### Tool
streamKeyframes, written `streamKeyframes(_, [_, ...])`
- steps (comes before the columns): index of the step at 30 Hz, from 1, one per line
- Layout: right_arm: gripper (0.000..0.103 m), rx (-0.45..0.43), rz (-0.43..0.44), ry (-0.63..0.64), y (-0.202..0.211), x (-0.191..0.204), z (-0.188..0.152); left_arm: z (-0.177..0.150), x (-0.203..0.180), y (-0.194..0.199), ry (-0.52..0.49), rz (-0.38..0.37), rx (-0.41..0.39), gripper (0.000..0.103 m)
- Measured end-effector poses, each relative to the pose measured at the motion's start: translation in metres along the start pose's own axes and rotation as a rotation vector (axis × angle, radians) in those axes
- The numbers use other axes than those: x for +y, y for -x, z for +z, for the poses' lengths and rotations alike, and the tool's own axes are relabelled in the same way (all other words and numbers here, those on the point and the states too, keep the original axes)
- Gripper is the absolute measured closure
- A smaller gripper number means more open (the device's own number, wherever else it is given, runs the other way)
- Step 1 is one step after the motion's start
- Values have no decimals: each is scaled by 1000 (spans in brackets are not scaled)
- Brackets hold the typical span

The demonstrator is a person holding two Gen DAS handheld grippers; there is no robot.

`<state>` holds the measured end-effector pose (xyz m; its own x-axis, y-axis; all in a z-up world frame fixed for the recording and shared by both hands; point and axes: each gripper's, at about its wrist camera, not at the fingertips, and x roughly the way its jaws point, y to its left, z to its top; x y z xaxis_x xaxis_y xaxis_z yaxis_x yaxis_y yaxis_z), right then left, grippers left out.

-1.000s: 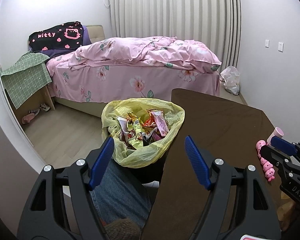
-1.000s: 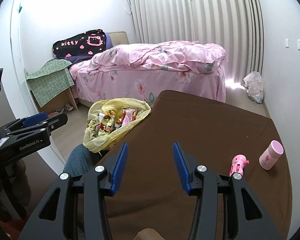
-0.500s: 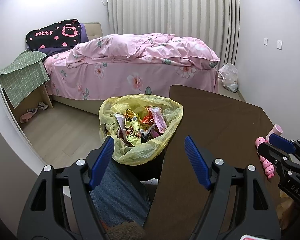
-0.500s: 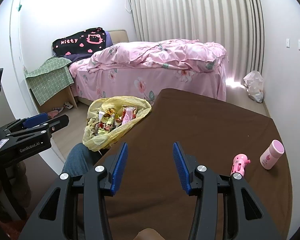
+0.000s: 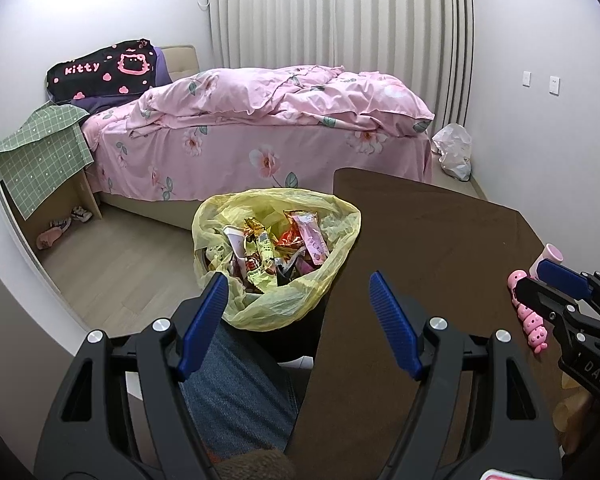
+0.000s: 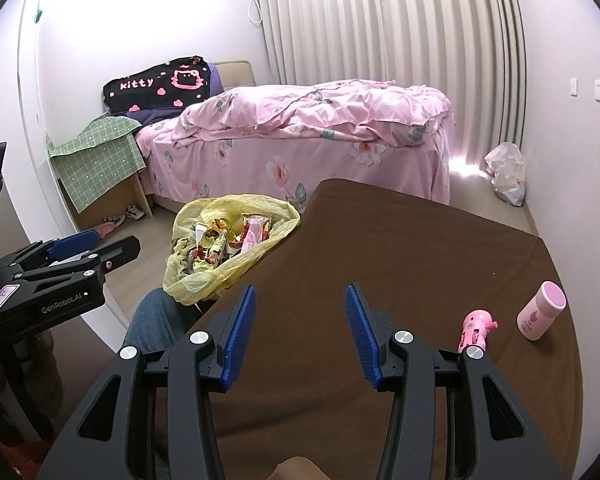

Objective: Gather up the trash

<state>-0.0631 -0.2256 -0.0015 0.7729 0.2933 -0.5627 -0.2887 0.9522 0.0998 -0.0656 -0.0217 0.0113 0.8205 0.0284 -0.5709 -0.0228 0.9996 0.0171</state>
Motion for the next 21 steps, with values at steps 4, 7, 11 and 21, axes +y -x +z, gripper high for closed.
streamKeyframes(4, [59,0,1,7,1,0,1,0,0,0,0,0,0,34])
streamKeyframes(7, [59,1,-1,10,2,1,0,0,0,0,-1,-1,-1,34])
streamKeyframes(11, [59,1,-1,9,2,1,1,-1,-1,0,0,-2,-1,34])
streamKeyframes(21, [59,2,0,10,2,1,0,-2,0,-1,-1,-10,4,34])
